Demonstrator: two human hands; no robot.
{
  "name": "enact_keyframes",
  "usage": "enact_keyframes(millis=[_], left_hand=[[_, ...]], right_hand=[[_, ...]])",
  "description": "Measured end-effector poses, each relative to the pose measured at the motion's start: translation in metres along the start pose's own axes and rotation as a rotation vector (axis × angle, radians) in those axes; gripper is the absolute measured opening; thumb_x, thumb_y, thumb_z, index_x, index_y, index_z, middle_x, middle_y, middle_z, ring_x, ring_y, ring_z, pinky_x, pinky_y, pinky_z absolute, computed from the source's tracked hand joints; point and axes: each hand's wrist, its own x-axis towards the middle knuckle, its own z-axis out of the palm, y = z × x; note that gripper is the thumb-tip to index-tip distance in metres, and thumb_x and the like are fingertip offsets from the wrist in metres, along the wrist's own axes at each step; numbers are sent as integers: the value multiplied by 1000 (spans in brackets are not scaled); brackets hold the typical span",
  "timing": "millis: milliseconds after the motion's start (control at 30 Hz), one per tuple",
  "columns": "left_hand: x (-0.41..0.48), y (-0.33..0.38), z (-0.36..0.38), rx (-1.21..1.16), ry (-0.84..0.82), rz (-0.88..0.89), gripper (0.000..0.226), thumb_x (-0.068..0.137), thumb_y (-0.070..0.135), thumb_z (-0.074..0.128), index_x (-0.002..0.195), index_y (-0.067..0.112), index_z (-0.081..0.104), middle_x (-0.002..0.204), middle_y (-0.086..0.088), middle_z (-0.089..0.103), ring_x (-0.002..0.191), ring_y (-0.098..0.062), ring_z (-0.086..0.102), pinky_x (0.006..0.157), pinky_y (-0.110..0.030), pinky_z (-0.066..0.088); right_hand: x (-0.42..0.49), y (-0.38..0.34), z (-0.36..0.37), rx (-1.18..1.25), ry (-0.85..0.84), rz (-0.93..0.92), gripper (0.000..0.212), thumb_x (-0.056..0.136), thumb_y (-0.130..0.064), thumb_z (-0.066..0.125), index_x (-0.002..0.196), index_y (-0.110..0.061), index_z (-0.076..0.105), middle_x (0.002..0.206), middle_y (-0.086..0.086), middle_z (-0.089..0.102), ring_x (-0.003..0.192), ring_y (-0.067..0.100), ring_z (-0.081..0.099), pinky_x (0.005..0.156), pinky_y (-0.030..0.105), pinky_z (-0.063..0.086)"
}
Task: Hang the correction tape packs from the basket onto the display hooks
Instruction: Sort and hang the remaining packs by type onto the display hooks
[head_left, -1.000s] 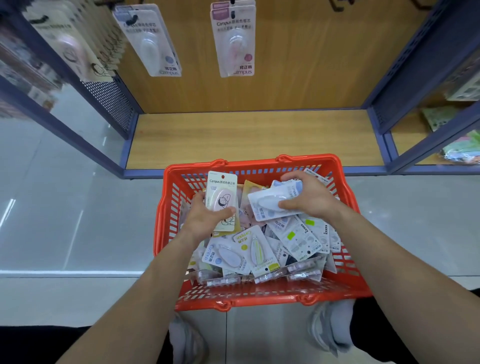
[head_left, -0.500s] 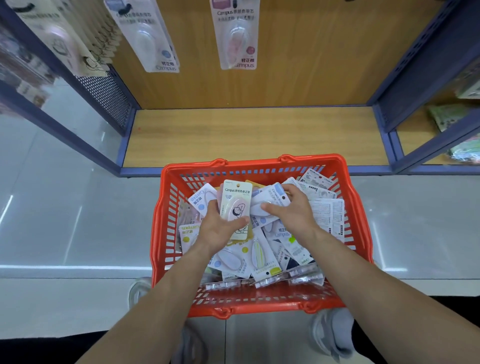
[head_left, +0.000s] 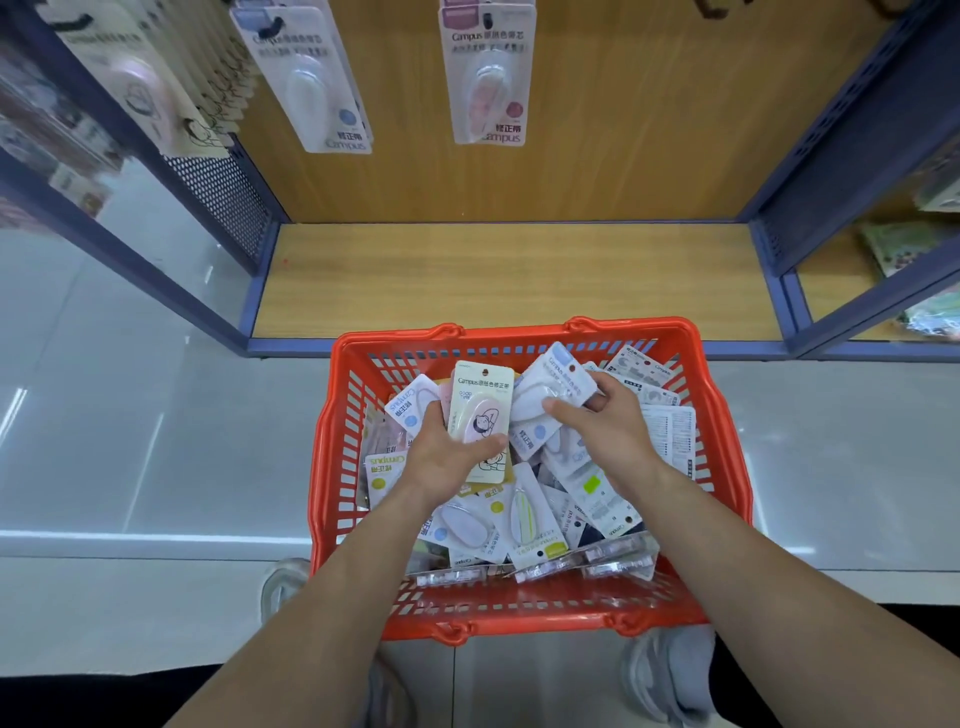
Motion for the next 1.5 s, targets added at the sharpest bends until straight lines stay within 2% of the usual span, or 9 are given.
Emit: enact_keyframes(millis=[233, 400, 533, 667, 833, 1067, 1233, 1333, 1500], left_hand=[[-2, -12, 5, 22, -107, 11, 77, 73, 32, 92, 136, 28, 47, 120, 9, 71, 109, -13, 69, 98, -41, 56], [2, -15, 6, -1, -87, -19, 74, 75, 35, 91, 135, 26, 48, 118, 8, 71, 107, -13, 69, 98, -42, 56], [6, -11, 7, -9, -76, -20, 76, 74, 40, 90, 135, 25, 48, 118, 8, 70, 109, -14, 68, 100, -42, 54], [5, -6, 8, -14, -83, -8, 74, 78, 36, 89, 138, 26, 47, 120, 11, 68, 111, -13, 66, 101, -40, 53], [-5, 3, 7, -46, -62, -12, 60, 83, 30, 85, 129, 27, 46, 107, 19, 62, 94, 4, 59, 77, -22, 47], [-7, 2, 7, -103, -83, -50, 63, 81, 38, 85, 133, 27, 51, 125, 10, 64, 114, -16, 61, 94, -37, 49], [-4, 1, 14, -117, -106, -64, 57, 82, 34, 85, 129, 28, 54, 121, 9, 70, 103, -4, 65, 77, -25, 51], [-6, 7, 12, -134, -109, -82, 54, 84, 34, 84, 129, 28, 54, 114, 14, 69, 97, 0, 64, 74, -23, 49], [-9, 18, -5, -183, -93, -86, 56, 82, 39, 85, 129, 31, 55, 115, 14, 69, 105, -8, 64, 92, -38, 44]], right_hand=[[-1, 3, 8, -88, 26, -26, 25, 91, -29, 78, 110, -14, 70, 103, -4, 77, 93, 9, 74, 87, 37, 60], [-7, 6, 8, -102, -77, -10, 21, 92, -26, 77, 110, -25, 67, 98, -21, 70, 87, -15, 67, 73, 10, 52], [-5, 11, 5, -90, -132, -9, 39, 85, -9, 82, 119, -23, 69, 109, -10, 76, 99, -2, 71, 82, 20, 57], [-2, 12, 3, -147, -75, -38, 27, 90, -8, 77, 113, -20, 69, 112, -7, 74, 104, 2, 69, 91, 29, 56], [-1, 16, -1, -158, 37, -7, 30, 82, -19, 87, 106, -19, 69, 107, -4, 74, 103, 13, 70, 84, 34, 57], [-3, 19, -14, -188, -22, 78, 27, 87, -23, 83, 108, -30, 68, 116, -6, 73, 115, 18, 67, 102, 45, 53], [-5, 11, -12, -179, -71, 92, 21, 89, -32, 80, 102, -36, 64, 97, -16, 73, 88, -4, 70, 78, 22, 51], [-1, 12, -13, -192, -44, 82, 23, 88, -27, 82, 103, -29, 65, 100, -5, 77, 89, 11, 74, 80, 31, 56], [-1, 1, -24, -104, 33, 105, 14, 89, -20, 79, 98, -22, 69, 101, -1, 77, 91, 15, 74, 81, 34, 57]])
